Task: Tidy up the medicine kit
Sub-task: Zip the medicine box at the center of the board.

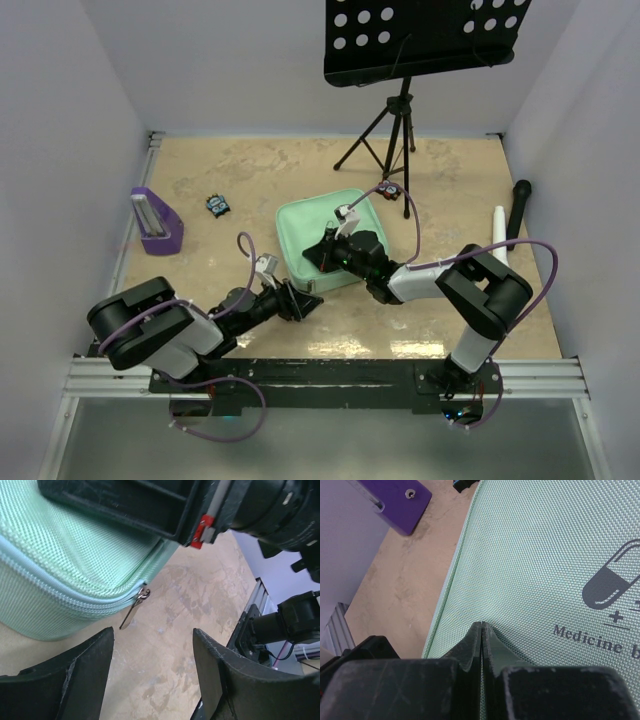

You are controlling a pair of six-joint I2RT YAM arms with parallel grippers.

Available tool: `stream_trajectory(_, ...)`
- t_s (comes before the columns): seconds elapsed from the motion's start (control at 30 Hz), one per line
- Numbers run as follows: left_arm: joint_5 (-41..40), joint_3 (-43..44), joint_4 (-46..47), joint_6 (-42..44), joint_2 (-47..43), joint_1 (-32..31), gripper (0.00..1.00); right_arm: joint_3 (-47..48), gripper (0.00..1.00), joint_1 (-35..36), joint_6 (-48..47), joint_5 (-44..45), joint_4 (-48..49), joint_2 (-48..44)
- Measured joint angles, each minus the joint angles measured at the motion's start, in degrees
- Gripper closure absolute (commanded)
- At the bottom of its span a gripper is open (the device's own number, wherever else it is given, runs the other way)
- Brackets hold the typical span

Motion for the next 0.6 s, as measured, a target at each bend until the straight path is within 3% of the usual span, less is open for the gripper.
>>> stream_trajectory(0.6, -0.7, 0.0, 0.3, 0.6, -2.1, 0.0, 0.33, 0.0, 1.00, 0.0, 0.0, 0.0, 0.0, 0.0)
